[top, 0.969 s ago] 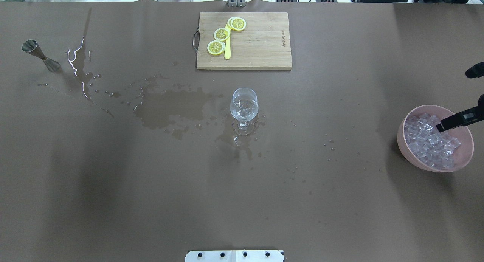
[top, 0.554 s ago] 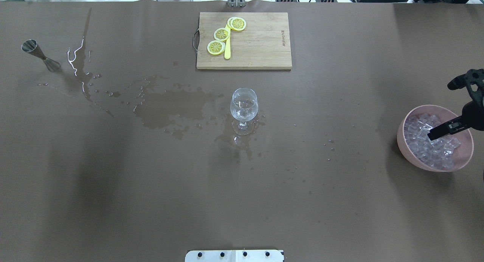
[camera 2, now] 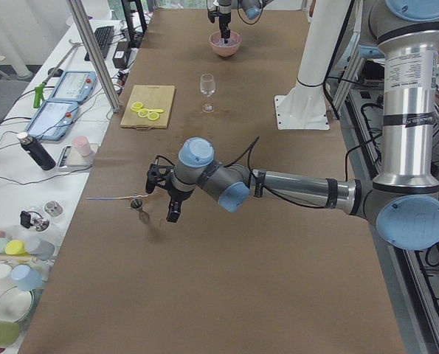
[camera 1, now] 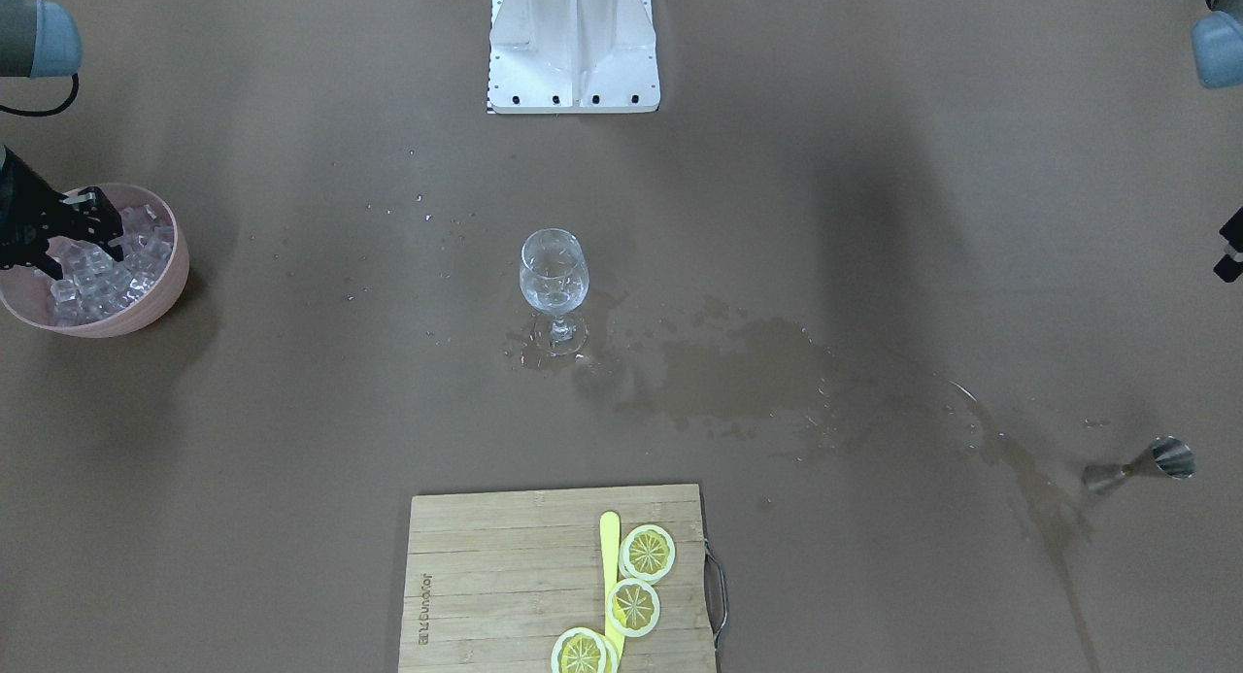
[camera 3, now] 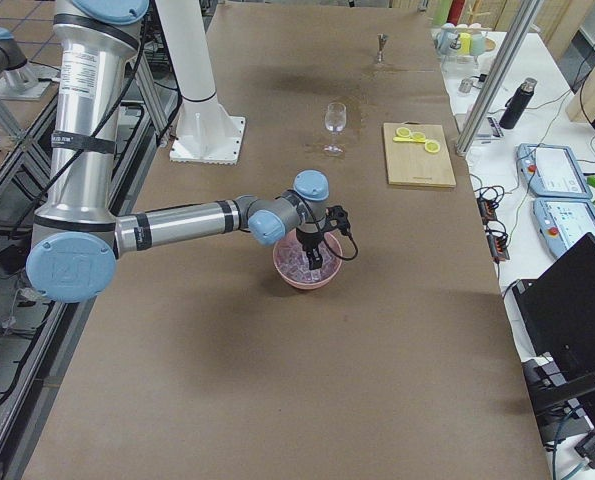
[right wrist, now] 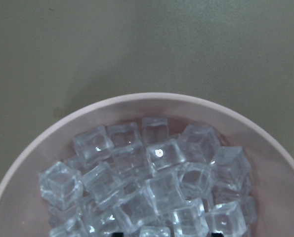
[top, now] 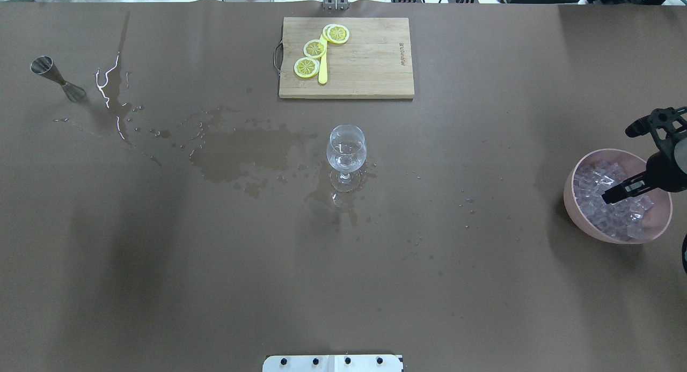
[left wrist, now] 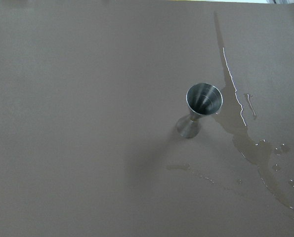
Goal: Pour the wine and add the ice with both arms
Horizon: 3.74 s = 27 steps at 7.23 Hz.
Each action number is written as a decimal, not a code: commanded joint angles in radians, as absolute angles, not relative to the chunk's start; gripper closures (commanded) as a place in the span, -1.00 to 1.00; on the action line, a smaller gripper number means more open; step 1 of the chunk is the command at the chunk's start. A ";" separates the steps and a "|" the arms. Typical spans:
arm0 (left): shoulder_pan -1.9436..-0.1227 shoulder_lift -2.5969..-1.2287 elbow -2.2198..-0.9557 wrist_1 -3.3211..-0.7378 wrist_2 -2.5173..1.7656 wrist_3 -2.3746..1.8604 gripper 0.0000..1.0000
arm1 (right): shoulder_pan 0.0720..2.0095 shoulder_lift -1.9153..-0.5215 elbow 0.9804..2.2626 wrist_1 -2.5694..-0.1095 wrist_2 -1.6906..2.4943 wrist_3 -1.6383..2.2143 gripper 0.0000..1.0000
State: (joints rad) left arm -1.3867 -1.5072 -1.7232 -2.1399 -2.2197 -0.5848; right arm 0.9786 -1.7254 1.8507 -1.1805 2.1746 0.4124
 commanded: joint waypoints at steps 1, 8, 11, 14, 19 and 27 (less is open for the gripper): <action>-1.385 -1.509 -1.721 -2.141 -2.220 -0.586 -0.98 | 0.979 -1.729 1.853 -1.180 2.198 0.413 0.67; -1.387 -1.502 -1.733 -2.146 -2.221 -0.587 -0.97 | 0.974 -1.367 1.957 -1.459 2.220 0.590 1.00; -1.388 -1.502 -1.736 -2.146 -2.223 -0.588 -0.97 | 0.844 -0.969 1.902 -1.651 2.198 0.954 1.00; -1.388 -1.502 -1.730 -2.148 -2.260 -0.587 -0.97 | 0.709 -0.737 1.766 -1.649 2.070 1.146 1.00; -1.388 -1.502 -1.732 -2.148 -2.258 -0.588 -0.97 | 0.689 -0.735 1.763 -1.649 2.045 1.147 -0.99; -1.403 -1.508 -1.695 -2.058 -2.252 -0.281 -0.97 | 1.203 -1.206 1.798 -1.658 2.278 0.384 -1.00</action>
State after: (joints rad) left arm -1.3907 -1.5097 -1.7056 -2.1100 -2.2532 -0.4235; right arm 1.0883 -1.1059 1.8028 -1.6523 2.2463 0.5964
